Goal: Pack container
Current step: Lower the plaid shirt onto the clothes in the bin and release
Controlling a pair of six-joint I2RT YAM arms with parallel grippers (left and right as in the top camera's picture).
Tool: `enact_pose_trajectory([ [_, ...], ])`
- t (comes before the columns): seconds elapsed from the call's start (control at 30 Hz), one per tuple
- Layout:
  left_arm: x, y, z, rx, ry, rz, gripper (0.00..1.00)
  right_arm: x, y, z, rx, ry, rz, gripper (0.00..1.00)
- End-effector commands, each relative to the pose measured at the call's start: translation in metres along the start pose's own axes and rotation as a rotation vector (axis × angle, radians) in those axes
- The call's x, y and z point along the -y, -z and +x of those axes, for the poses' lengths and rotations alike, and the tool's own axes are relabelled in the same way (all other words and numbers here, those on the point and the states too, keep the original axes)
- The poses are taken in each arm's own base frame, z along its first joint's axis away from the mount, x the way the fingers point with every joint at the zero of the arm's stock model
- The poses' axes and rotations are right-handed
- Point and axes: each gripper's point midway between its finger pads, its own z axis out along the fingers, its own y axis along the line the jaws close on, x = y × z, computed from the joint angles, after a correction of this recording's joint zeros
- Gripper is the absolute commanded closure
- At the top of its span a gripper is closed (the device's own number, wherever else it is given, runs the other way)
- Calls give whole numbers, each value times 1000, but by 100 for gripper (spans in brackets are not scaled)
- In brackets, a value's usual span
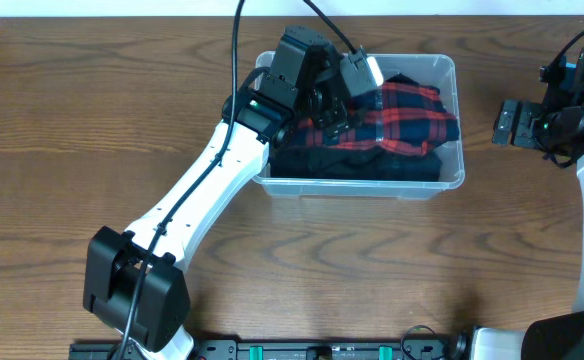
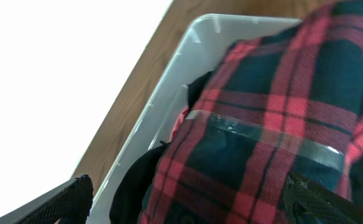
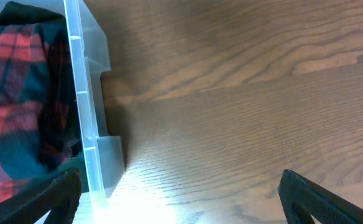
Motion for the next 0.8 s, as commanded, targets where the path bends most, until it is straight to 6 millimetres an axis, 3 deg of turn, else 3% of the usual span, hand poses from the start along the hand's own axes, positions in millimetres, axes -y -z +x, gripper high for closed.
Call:
enact_pose_trajectory([
  [0.0,-9,-2,1,-18,138,-43,3,3,0,-1,1,-16,5,1],
  [0.07,-8,-2,2,-22,170,-41,9,3,0,-1,1,-16,5,1],
  [0.33,-8,-2,3,-21,240,-42,70,3,0,-1,1,-16,5,1],
  [0.4,-8,-2,2,-18,260,-44,80,3,0,-1,1,-16,5,1],
  [0.6,-11,-19,7,-7,342,-49,81,3,0,-1,1,-16,5,1],
  [0.77,-3,-55,35,-56,402,-28,82,3,0,-1,1,-16,5,1],
])
